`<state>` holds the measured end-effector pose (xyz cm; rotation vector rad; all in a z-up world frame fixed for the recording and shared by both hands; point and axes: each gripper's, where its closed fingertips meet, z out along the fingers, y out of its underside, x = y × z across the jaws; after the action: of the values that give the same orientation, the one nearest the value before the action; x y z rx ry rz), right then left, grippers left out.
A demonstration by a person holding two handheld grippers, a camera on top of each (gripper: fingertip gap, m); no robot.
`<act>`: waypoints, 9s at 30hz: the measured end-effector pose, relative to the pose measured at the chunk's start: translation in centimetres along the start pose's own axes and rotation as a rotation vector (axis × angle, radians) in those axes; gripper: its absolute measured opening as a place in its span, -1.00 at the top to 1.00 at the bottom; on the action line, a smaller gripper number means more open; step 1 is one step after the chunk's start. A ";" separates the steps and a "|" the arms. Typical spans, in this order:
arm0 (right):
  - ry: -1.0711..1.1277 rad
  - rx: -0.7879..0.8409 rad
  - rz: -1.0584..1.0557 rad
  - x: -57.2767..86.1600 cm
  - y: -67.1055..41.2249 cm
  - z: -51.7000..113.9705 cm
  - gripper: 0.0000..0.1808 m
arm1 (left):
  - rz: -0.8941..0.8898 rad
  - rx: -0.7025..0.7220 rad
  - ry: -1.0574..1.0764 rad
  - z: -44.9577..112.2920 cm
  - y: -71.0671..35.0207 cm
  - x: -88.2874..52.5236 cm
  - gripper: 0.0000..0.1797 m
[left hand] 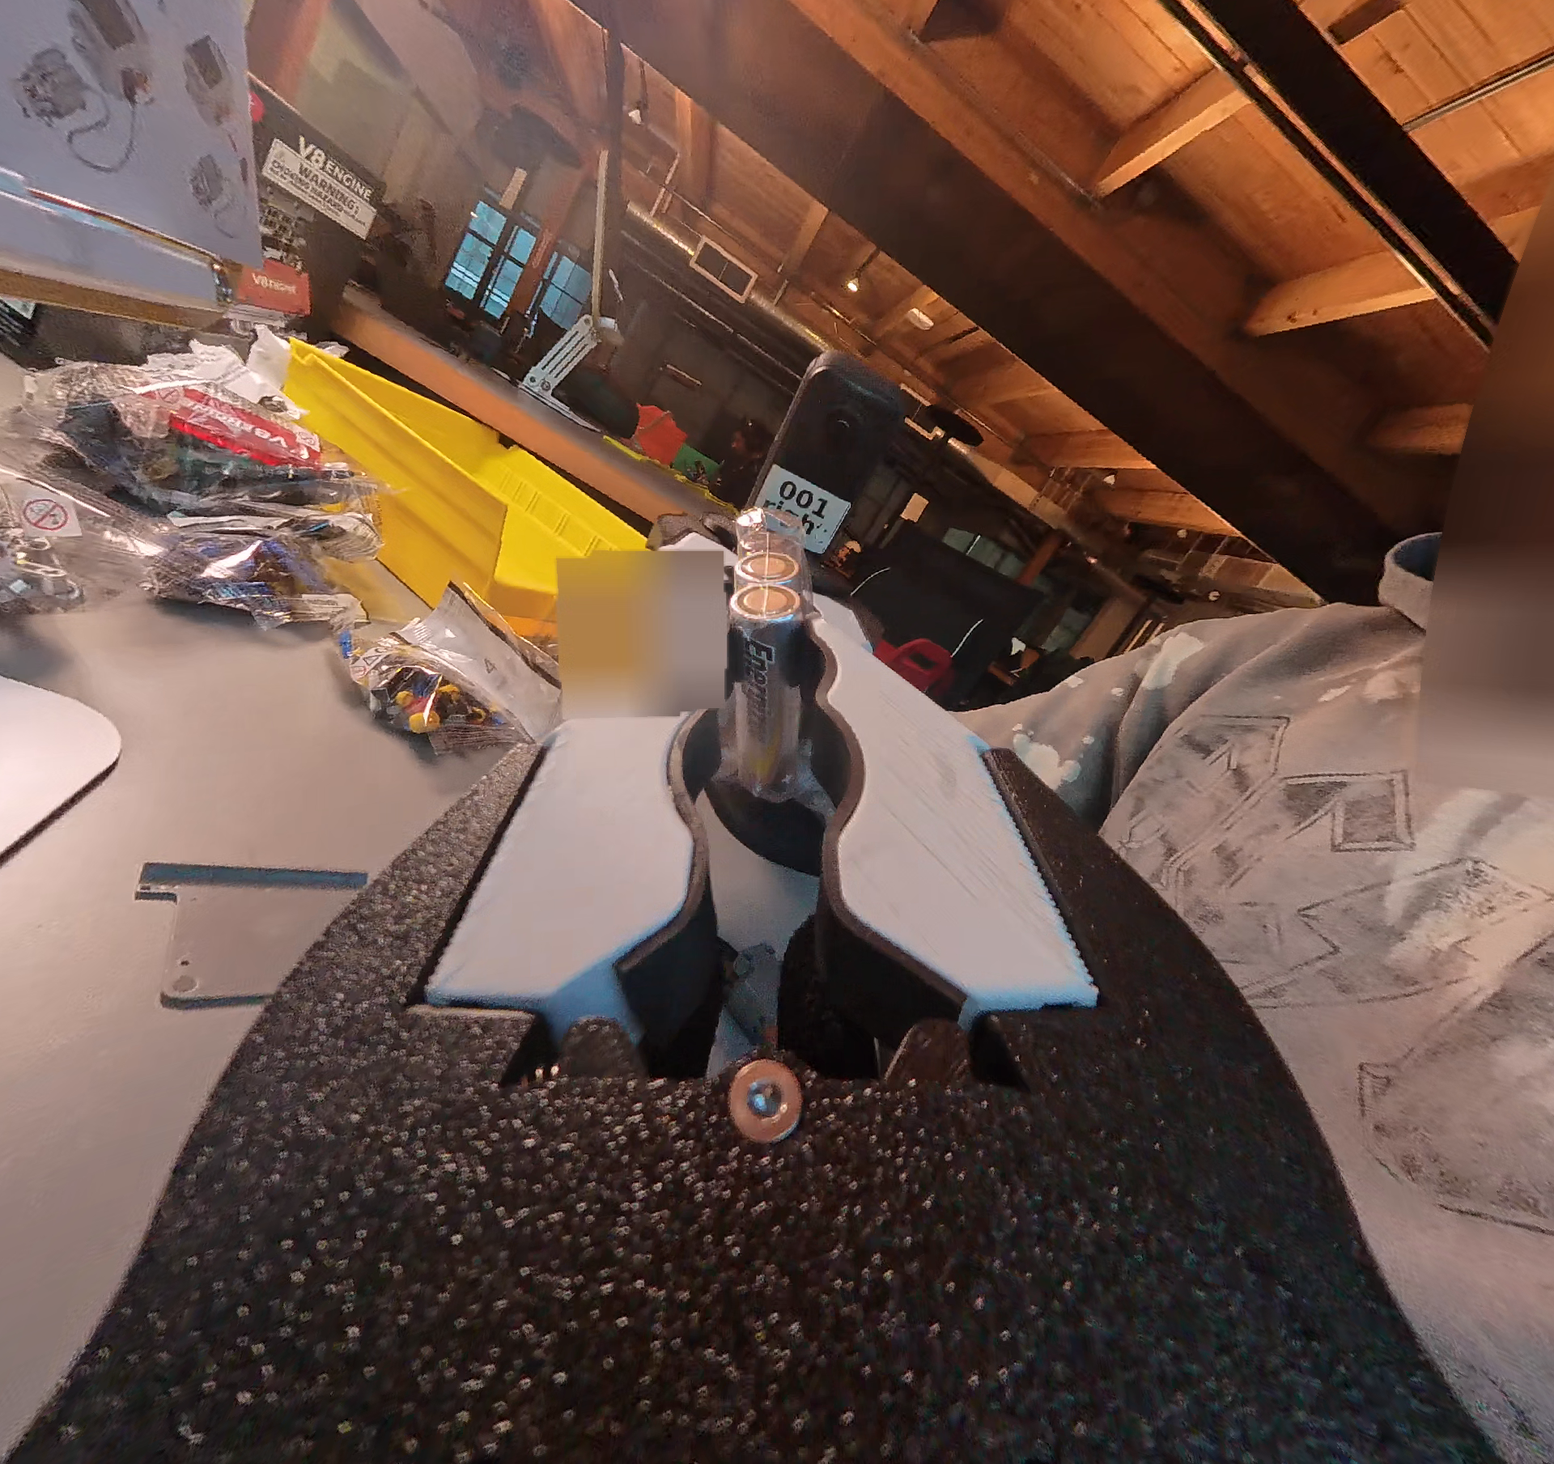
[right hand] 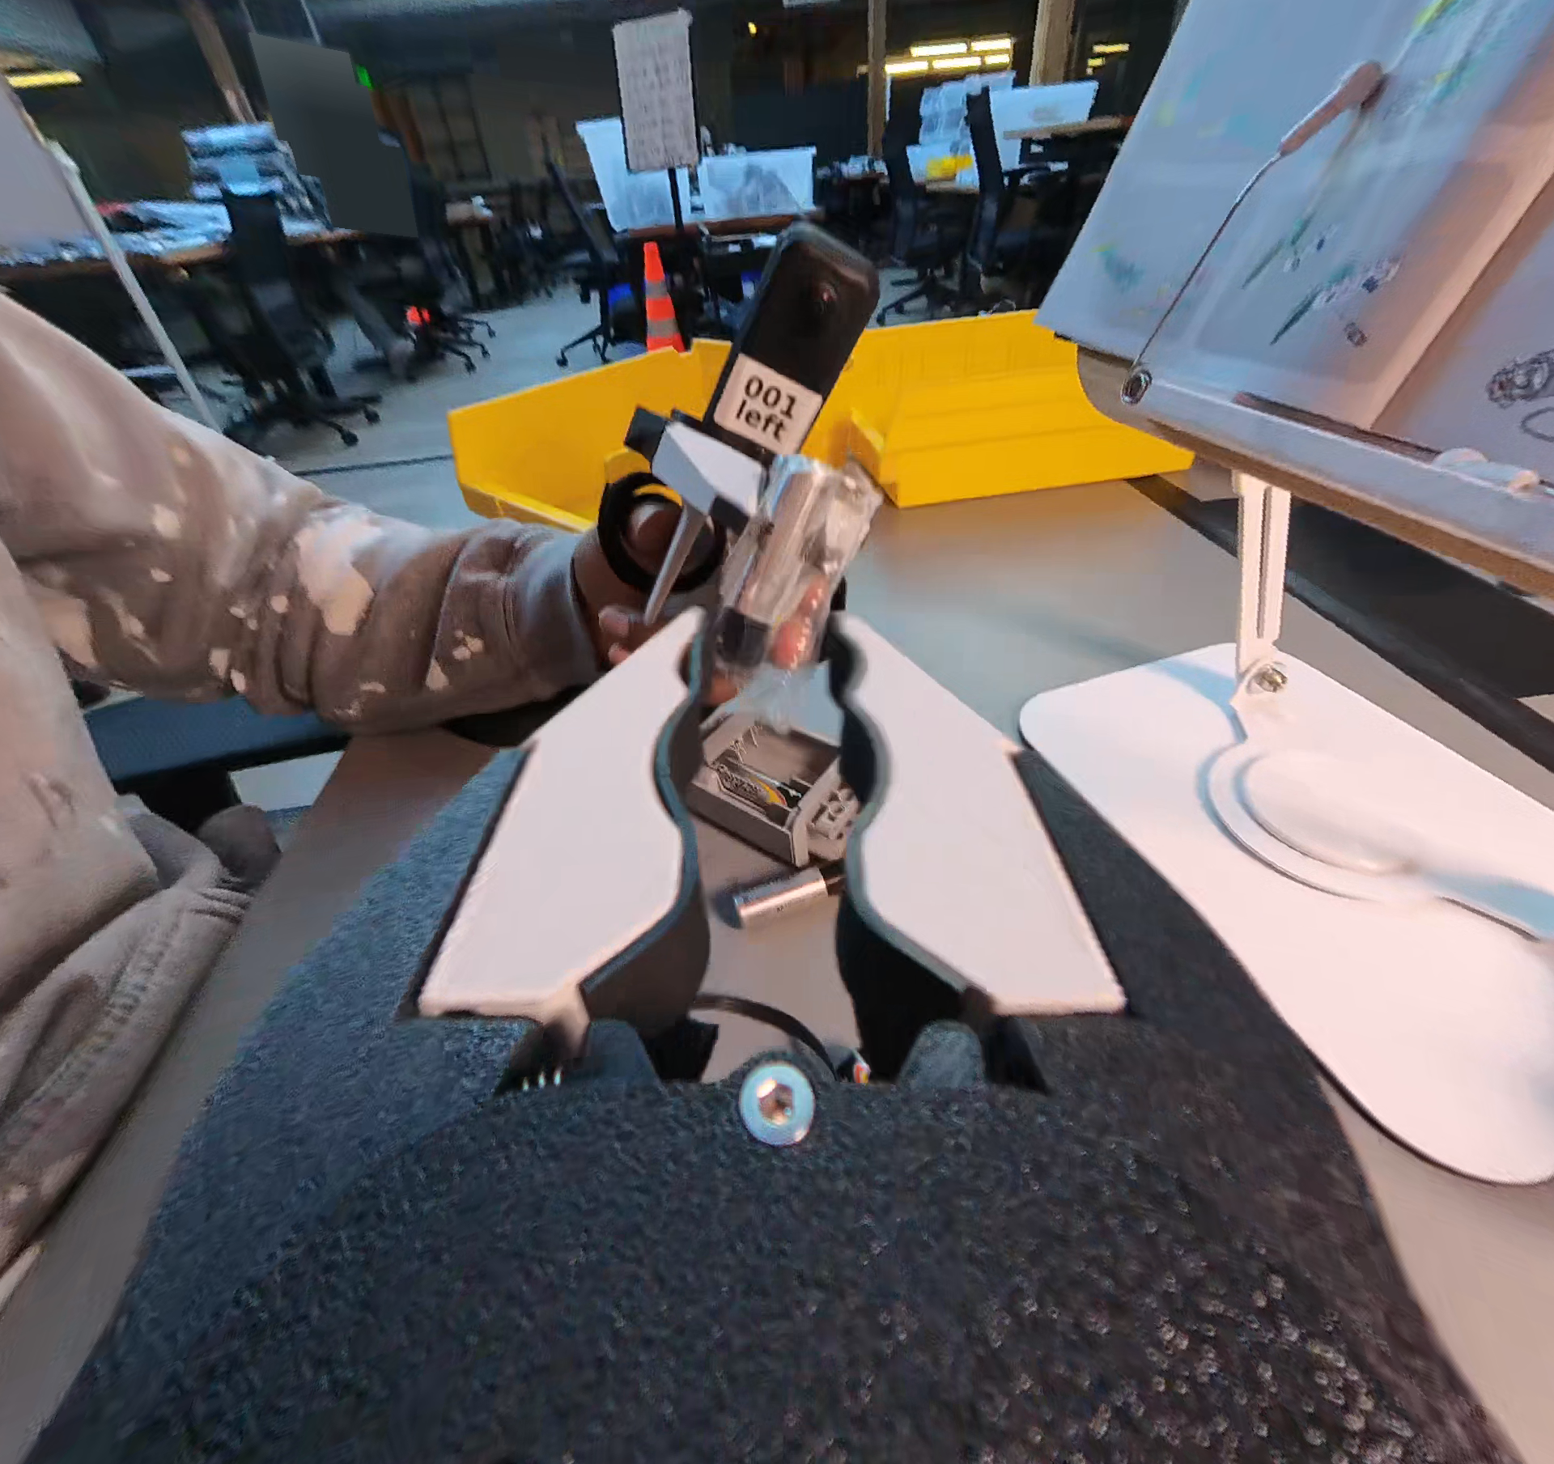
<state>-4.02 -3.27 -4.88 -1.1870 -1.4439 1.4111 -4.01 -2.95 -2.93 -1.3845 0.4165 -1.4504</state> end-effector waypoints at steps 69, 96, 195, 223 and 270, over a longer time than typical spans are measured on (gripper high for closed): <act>1.838 -0.173 0.018 -18.0 3.1 -79.4 0.40 | 0.435 -0.253 -0.746 5.4 7.3 -1.0 0.74; 0.019 -0.412 -0.161 1.4 6.8 1.8 0.38 | 0.345 -0.459 -0.663 -9.0 4.9 -8.6 0.37; -0.027 -0.586 0.012 0.8 11.2 3.4 0.89 | 0.314 -0.861 -0.530 -8.2 13.0 -5.4 0.33; 0.133 -0.704 -0.428 2.1 11.7 2.9 0.83 | 0.256 -0.856 -0.568 -8.7 13.1 -6.4 0.34; 0.088 -0.875 -0.127 4.4 11.2 4.4 0.81 | -0.084 -0.631 -0.586 -8.1 11.6 -7.5 0.34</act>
<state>-8.27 -0.76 -16.70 -1.5969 -2.1100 0.6026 -7.71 -4.52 -18.36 -2.2653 0.4506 -0.9283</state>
